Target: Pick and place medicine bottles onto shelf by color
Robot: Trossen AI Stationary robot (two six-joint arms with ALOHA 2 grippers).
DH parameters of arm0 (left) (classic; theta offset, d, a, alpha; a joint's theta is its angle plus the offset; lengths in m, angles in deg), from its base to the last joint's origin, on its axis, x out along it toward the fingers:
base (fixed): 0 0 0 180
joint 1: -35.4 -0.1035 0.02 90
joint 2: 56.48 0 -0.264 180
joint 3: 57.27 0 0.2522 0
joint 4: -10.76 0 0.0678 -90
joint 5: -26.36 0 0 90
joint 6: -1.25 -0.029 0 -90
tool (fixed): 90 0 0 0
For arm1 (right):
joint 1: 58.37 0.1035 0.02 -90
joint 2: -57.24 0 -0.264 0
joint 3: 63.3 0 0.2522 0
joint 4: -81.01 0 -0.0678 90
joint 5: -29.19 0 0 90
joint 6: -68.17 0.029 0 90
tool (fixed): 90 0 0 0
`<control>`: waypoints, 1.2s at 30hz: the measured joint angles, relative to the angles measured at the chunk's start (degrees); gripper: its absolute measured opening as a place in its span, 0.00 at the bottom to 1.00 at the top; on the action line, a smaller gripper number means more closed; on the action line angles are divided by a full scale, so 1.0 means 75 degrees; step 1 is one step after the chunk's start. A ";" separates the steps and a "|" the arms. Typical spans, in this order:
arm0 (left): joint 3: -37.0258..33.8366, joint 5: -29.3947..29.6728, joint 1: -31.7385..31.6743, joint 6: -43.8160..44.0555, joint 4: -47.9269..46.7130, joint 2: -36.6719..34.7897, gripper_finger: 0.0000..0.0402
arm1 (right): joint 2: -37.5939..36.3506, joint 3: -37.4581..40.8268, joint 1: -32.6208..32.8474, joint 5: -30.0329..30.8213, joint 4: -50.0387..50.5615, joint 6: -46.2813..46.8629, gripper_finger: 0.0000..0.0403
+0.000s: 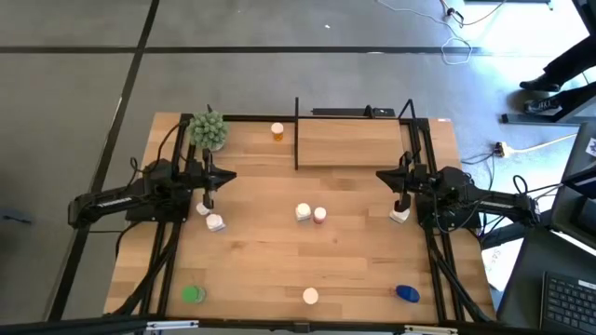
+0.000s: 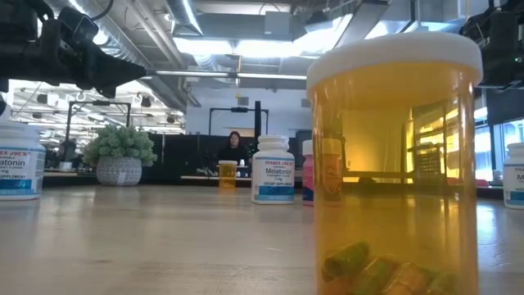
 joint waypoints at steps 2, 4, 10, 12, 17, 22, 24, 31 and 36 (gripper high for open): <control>0.0003 -0.0001 -0.0001 0.0000 -0.0001 -0.0001 0.06 | 0.0000 0.0000 0.0001 0.0000 0.0000 0.0000 0.06; 0.0002 -0.0002 -0.0001 0.0000 -0.0001 -0.0001 0.06 | 0.0000 0.0000 0.0001 0.0000 0.0001 0.0000 0.06; 0.0002 -0.0001 0.0000 0.0000 0.0000 0.0000 0.06 | -0.0002 0.0000 0.0000 0.0000 0.0001 0.0000 0.06; 0.0003 -0.0002 0.0002 0.0000 0.0000 0.0001 0.06 | 0.0000 0.0000 -0.0001 0.0000 0.0002 0.0000 0.06; 0.0000 0.0001 0.0000 0.0000 -0.0001 -0.0001 0.06 | 0.0000 -0.0001 0.0001 0.0000 0.0000 0.0000 0.06; 0.0002 -0.0001 0.0000 -0.0001 -0.0001 0.0001 0.06 | -0.0002 -0.0001 -0.0002 0.0106 0.0002 -0.0025 0.06; 0.0000 0.0001 0.0002 0.0000 -0.0002 0.0001 0.06 | -0.0001 0.0000 -0.0002 0.0114 0.0000 0.0039 0.06; 0.0065 0.0902 -0.0036 -0.0484 0.0294 -0.0002 0.06 | 0.0000 0.0000 0.0000 0.0131 0.0000 0.0003 0.06; 0.1002 0.0936 -0.0036 -0.0713 -0.0011 0.0065 0.06 | 0.0000 0.0000 -0.0001 0.0134 0.0000 0.0003 0.06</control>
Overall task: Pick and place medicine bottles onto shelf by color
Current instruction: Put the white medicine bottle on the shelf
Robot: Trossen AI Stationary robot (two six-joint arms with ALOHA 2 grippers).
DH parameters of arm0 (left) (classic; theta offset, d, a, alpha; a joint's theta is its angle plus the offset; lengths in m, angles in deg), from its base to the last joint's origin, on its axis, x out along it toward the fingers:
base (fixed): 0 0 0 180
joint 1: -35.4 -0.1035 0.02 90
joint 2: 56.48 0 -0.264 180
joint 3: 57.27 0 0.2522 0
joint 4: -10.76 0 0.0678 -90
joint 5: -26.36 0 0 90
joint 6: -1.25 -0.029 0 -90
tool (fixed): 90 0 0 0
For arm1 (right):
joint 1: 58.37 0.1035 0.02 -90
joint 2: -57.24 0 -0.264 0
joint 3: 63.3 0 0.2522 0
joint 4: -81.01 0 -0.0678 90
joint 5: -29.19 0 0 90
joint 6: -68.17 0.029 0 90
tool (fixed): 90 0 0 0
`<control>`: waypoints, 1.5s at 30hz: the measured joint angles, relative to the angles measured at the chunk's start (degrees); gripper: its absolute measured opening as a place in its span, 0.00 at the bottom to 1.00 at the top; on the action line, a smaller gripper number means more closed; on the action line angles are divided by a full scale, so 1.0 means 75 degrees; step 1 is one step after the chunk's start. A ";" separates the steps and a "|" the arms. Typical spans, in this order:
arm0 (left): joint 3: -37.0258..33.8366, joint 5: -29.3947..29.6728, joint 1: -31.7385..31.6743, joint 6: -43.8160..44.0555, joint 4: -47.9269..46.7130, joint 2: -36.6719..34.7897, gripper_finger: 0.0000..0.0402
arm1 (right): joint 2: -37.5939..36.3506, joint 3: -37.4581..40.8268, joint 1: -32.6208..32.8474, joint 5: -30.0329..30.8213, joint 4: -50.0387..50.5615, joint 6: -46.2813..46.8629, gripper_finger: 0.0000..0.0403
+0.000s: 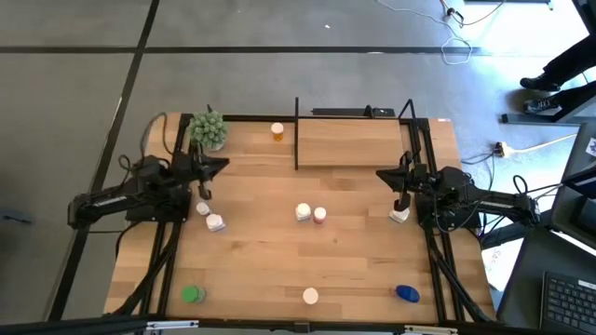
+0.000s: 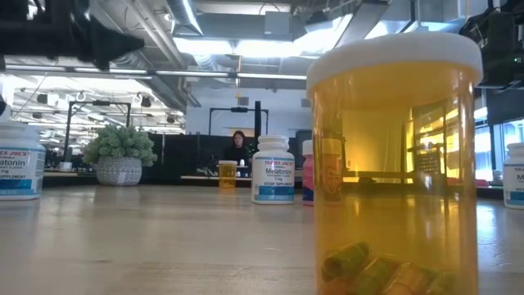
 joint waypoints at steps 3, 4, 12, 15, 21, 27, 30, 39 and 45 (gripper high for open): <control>0.0840 0.0064 0.0000 -0.0267 -0.0635 0.0252 0.06 | -0.0003 0.0000 0.0002 0.0000 0.0000 0.0017 0.06; 0.1191 0.0071 0.0000 -0.0302 -0.0851 0.0386 0.06 | 0.0000 0.0000 0.0002 0.0000 0.0000 0.0012 0.06; 0.3731 0.0272 0.0000 -0.0230 -0.3301 0.2394 0.06 | 0.0000 0.0000 0.0002 0.0000 0.0000 -0.0003 0.06; 0.4617 0.0618 0.0000 0.0069 -0.4160 0.3385 0.06 | 0.0000 0.0000 0.0002 0.0002 -0.0001 -0.0003 0.06; 0.6165 0.0834 0.0000 0.0632 -0.5992 0.5200 0.06 | 0.0000 -0.0001 0.0000 -0.0087 -0.0013 -0.0209 0.06; 0.7479 0.0828 0.0000 0.2578 -0.8312 0.6550 0.06 | -0.0002 -0.0001 0.0002 -0.0251 -0.0039 -0.1220 0.06; 0.7781 0.0763 0.0000 0.3470 -0.9334 0.6820 0.06 | -0.0003 -0.0001 0.0002 -0.0259 -0.0135 -0.1688 0.06; 0.7869 -0.1345 0.0052 0.5909 -1.0992 0.6909 0.06 | -0.0003 -0.0001 0.0002 -0.0259 -0.0238 -0.1804 0.06; 0.7869 -0.1389 0.0255 0.5974 -1.0915 0.6900 0.06 | -0.0003 -0.0003 0.0002 -0.0259 -0.0236 -0.1804 0.06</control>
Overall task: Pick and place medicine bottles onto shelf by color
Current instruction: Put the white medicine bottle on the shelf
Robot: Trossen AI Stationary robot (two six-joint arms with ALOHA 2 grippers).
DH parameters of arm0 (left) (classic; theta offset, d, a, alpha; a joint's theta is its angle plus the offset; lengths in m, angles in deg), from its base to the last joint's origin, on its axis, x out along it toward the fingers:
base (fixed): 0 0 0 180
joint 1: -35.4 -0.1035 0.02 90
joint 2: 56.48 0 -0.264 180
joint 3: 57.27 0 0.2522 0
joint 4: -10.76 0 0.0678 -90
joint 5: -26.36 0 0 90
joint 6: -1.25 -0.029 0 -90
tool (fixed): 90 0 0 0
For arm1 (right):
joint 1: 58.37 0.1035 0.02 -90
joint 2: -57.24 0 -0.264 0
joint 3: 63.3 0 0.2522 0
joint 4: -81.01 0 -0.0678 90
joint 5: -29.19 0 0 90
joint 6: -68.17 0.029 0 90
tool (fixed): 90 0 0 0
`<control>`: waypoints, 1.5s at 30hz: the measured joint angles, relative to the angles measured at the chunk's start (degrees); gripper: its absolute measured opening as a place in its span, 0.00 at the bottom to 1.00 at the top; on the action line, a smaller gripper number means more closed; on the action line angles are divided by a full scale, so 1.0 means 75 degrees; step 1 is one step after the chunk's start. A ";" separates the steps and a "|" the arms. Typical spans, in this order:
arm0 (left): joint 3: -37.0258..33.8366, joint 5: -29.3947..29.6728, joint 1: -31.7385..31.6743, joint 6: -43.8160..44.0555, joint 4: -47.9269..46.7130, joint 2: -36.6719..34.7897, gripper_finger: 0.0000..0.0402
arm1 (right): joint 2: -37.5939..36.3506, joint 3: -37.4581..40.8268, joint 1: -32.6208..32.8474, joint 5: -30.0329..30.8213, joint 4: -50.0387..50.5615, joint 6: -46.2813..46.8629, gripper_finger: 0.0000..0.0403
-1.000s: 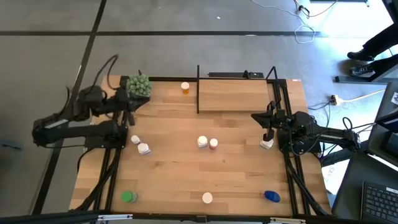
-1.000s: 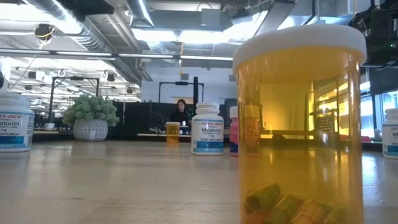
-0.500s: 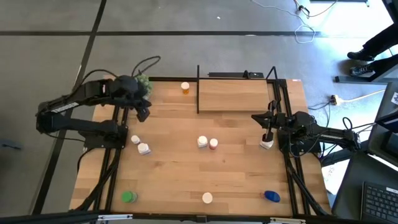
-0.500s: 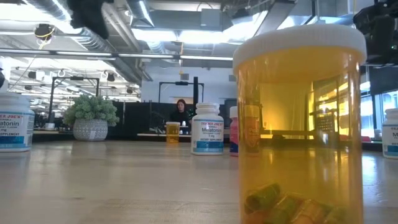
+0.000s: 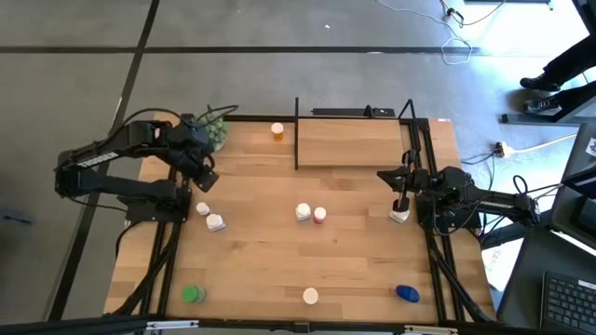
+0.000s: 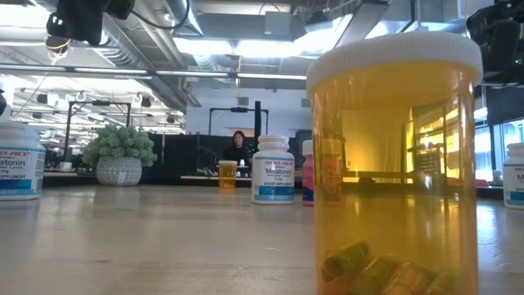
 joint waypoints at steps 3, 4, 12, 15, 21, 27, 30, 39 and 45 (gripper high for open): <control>0.0000 0.0017 0.0099 -0.0033 -0.0011 0.0000 0.06 | 0.0000 0.0003 0.0000 0.0000 0.0003 0.0000 0.06; 0.0000 0.0054 0.0130 -0.0033 -0.0011 0.0000 0.06 | 0.0000 0.0001 0.0000 0.0000 0.0003 0.0000 0.06; 0.0000 0.0256 0.0162 -0.0060 -0.0002 0.0000 0.06 | 0.0000 0.0000 0.0000 -0.0003 0.0006 0.0000 0.06; 0.0000 0.0398 0.0162 -0.0074 -0.0044 0.0000 0.06 | 0.0000 0.0001 0.0000 -0.0003 0.0006 0.0001 0.06; 0.0000 0.0406 0.0283 -0.0774 -0.0052 0.0002 0.06 | 0.0056 -0.0253 0.0000 -0.0003 0.0230 -0.0080 0.06; -0.0167 0.0411 0.0505 -0.0874 -0.0054 0.0108 0.06 | 0.0564 -0.0895 0.0000 -0.0012 0.0652 -0.0326 0.06; -0.0431 0.0416 0.0644 -0.0869 -0.0058 0.0121 0.06 | 0.1101 -0.1241 0.0000 -0.0058 0.0833 -0.0282 0.06; -0.0533 0.0410 0.0827 -0.0870 0.0006 0.0194 0.06 | 0.3033 -0.2816 -0.0003 -0.0086 0.2728 0.0620 0.06; -0.0533 0.0409 0.0827 -0.0875 0.0010 0.0201 0.06 | 0.3924 -0.3584 0.0000 -0.0090 0.4002 0.1521 0.06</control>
